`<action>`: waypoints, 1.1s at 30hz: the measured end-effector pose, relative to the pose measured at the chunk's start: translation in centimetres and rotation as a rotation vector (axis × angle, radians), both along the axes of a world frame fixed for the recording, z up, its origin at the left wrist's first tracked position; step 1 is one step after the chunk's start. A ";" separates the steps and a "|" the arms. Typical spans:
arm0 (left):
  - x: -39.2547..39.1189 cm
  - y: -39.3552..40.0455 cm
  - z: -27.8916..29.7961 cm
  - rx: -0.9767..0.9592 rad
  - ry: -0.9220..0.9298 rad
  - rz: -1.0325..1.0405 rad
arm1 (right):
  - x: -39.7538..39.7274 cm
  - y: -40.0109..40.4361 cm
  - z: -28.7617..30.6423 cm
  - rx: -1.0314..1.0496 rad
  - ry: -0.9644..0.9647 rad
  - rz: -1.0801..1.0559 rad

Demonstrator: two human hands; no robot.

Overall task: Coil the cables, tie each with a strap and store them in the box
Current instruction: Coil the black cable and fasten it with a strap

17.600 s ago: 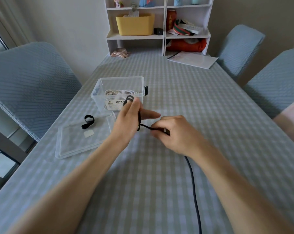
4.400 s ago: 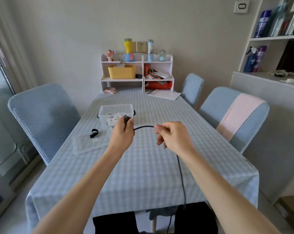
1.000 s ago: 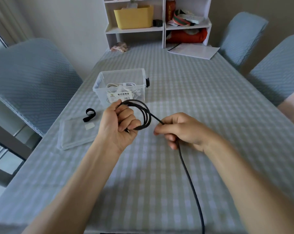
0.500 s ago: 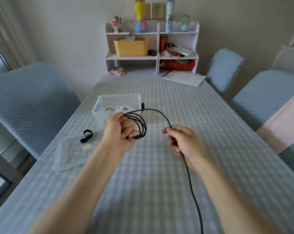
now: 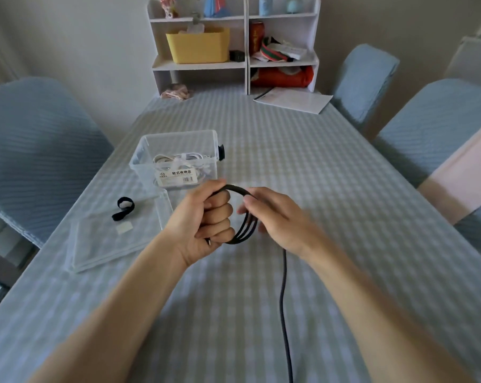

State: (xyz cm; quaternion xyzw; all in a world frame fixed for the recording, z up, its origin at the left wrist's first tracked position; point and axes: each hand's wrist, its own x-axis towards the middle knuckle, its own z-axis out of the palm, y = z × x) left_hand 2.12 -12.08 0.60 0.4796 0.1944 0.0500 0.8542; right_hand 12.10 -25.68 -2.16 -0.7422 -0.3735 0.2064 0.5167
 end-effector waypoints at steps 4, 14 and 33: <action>0.0 -1.0 -0.2 0.001 -0.018 -0.053 | -0.6 0.2 0.0 -0.011 -0.092 0.006; 0.0 -0.1 0.7 0.160 0.196 -0.171 | 0.2 -0.7 0.5 -0.201 -0.413 0.094; 0.7 -1.1 0.7 0.174 0.072 0.036 | -0.8 0.5 0.7 0.087 0.141 -0.016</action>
